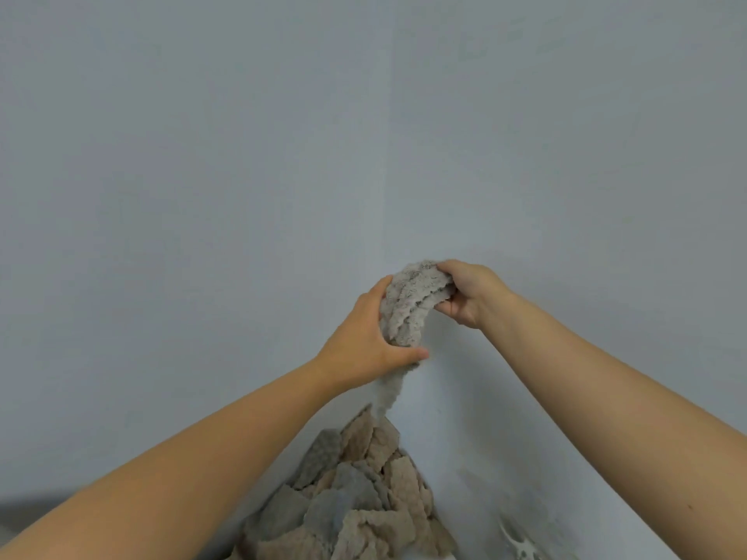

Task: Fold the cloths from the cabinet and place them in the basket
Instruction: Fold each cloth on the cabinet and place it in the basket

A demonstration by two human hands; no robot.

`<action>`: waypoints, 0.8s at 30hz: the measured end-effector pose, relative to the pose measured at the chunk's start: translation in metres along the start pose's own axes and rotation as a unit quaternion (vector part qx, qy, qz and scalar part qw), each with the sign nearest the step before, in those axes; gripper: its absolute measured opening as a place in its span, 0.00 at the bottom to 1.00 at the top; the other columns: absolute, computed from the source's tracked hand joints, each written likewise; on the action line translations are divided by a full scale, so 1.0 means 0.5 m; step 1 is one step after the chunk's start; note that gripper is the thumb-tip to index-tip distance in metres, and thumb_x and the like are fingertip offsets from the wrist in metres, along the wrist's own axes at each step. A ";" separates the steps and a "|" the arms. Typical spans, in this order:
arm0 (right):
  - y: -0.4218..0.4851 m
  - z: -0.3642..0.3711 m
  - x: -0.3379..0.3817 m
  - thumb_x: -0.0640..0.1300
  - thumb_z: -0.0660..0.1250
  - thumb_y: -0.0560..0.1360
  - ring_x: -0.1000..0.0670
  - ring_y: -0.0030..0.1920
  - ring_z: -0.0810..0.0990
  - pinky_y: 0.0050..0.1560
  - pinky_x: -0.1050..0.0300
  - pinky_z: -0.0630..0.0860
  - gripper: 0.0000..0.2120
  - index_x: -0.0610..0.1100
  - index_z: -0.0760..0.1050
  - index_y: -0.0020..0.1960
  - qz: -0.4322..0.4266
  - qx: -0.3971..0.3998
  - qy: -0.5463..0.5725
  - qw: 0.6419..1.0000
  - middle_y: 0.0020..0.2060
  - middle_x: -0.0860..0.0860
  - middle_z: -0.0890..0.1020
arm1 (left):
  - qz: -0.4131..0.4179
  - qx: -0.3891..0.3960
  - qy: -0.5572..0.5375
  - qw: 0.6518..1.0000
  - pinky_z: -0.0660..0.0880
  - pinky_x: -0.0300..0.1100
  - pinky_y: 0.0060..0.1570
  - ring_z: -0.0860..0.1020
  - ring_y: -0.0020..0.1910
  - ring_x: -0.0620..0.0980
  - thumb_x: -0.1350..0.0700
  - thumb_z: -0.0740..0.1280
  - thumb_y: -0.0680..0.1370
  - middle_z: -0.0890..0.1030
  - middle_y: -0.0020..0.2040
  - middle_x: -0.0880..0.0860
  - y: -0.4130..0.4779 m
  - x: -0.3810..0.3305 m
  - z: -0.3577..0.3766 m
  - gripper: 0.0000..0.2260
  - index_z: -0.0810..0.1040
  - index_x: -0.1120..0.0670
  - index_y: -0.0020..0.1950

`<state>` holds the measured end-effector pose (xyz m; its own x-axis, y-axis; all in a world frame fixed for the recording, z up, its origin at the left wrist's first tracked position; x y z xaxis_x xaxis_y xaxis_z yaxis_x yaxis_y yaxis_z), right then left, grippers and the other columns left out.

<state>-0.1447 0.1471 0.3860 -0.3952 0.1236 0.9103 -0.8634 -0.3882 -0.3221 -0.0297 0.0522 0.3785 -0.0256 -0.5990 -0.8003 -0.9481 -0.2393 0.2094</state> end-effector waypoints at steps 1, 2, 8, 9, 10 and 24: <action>-0.007 0.000 0.001 0.35 0.57 0.80 0.47 0.33 0.80 0.22 0.57 0.77 0.10 0.35 0.73 0.43 0.000 -0.001 0.011 1.000 0.37 0.43 0.78 | 0.002 -0.015 0.015 1.000 0.67 0.35 0.54 0.69 0.58 0.38 0.47 0.77 0.66 0.63 0.62 0.37 -0.004 0.000 0.003 0.45 0.53 0.40 0.74; -0.011 -0.001 0.002 0.35 0.56 0.80 0.47 0.34 0.80 0.22 0.56 0.78 0.10 0.34 0.72 0.43 0.000 -0.003 0.020 1.000 0.37 0.42 0.78 | 0.005 -0.040 0.030 0.999 0.68 0.34 0.52 0.70 0.57 0.38 0.49 0.76 0.67 0.65 0.61 0.37 -0.006 0.002 0.001 0.42 0.56 0.41 0.74; -0.038 -0.030 0.027 0.36 0.57 0.79 0.47 0.37 0.80 0.29 0.53 0.80 0.09 0.38 0.74 0.44 -0.032 -0.019 -0.043 0.998 0.39 0.44 0.79 | 0.005 -0.181 -0.052 0.982 0.70 0.28 0.37 0.76 0.34 0.38 0.64 0.67 0.74 0.79 0.34 0.45 0.012 0.009 -0.086 0.11 0.78 0.49 0.35; -0.043 -0.036 0.030 0.37 0.57 0.79 0.46 0.37 0.80 0.31 0.52 0.81 0.08 0.39 0.74 0.45 -0.036 -0.017 -0.079 0.996 0.40 0.44 0.79 | -0.003 -0.176 -0.076 0.981 0.69 0.28 0.35 0.74 0.30 0.37 0.65 0.67 0.74 0.78 0.31 0.45 0.017 0.004 -0.096 0.13 0.77 0.50 0.33; -0.046 -0.043 0.031 0.39 0.57 0.79 0.46 0.38 0.81 0.33 0.52 0.81 0.08 0.40 0.74 0.46 -0.039 -0.015 -0.121 0.992 0.41 0.44 0.78 | -0.010 -0.166 -0.098 0.981 0.70 0.31 0.35 0.72 0.27 0.38 0.67 0.66 0.74 0.77 0.28 0.46 0.024 0.000 -0.103 0.15 0.77 0.51 0.32; -0.053 -0.076 0.030 0.44 0.69 0.75 0.52 0.54 0.76 0.58 0.57 0.68 0.15 0.46 0.73 0.60 -0.146 0.121 -0.296 0.936 0.50 0.51 0.79 | -0.020 -0.041 -0.172 0.984 0.71 0.43 0.42 0.74 0.38 0.51 0.59 0.64 0.80 0.78 0.38 0.55 0.076 -0.040 -0.086 0.09 0.79 0.53 0.40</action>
<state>-0.1396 0.1938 0.3986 0.1517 -0.2433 0.9580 -0.7823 -0.6220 -0.0341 -0.0515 0.0225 0.4266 -0.1079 -0.2972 -0.9487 -0.9219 -0.3272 0.2073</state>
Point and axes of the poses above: each hand's wrist, its own y-axis towards the middle knuckle, its own z-axis out of the palm, x = y × z, the point moved 9 cm from there along y, towards the middle knuckle
